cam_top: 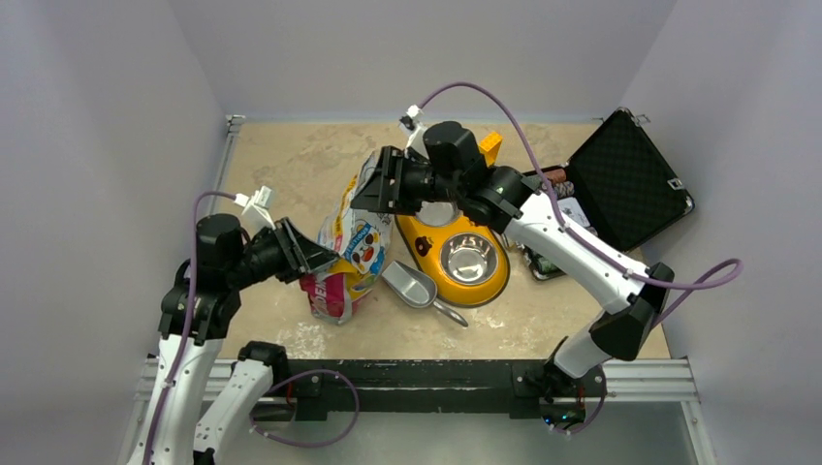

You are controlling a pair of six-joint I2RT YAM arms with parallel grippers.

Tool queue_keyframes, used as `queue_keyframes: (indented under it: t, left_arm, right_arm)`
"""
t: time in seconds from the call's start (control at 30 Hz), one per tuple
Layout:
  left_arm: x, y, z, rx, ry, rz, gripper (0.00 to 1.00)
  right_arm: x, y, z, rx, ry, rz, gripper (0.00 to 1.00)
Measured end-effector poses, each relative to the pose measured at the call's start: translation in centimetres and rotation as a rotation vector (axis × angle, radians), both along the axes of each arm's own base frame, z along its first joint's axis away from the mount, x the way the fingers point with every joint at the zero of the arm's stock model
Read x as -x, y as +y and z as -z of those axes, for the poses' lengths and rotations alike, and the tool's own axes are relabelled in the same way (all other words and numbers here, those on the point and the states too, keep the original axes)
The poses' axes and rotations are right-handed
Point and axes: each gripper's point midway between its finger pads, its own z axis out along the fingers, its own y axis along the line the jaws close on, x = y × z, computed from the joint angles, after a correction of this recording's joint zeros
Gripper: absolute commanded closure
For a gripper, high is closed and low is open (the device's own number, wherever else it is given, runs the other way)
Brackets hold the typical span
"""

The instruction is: Serve the pet food

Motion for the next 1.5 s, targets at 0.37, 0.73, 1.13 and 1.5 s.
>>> queue_keyframes:
  t: [0.37,0.73,1.13,1.5]
  left_arm:
    - [-0.8,0.2,0.0,-0.042,0.003,0.006,0.73]
    - [-1.0,0.3,0.2,-0.058,0.011,0.011,0.74]
    - [-1.1,0.3,0.4,-0.061,0.018,0.008,0.74]
    - [-4.8,2.1,-4.2,-0.185,-0.090,-0.089,0.57]
  right_arm:
    - [-2.7,1.2,3.8,0.058,0.051,0.062,0.74]
    - [-2.9,1.6,5.1,0.085,0.063,0.061,0.89]
    - [-1.5,3.4,6.6,0.116,0.059,0.029,1.00]
    - [-0.6,2.9,6.9,0.013,-0.017,-0.012,1.00]
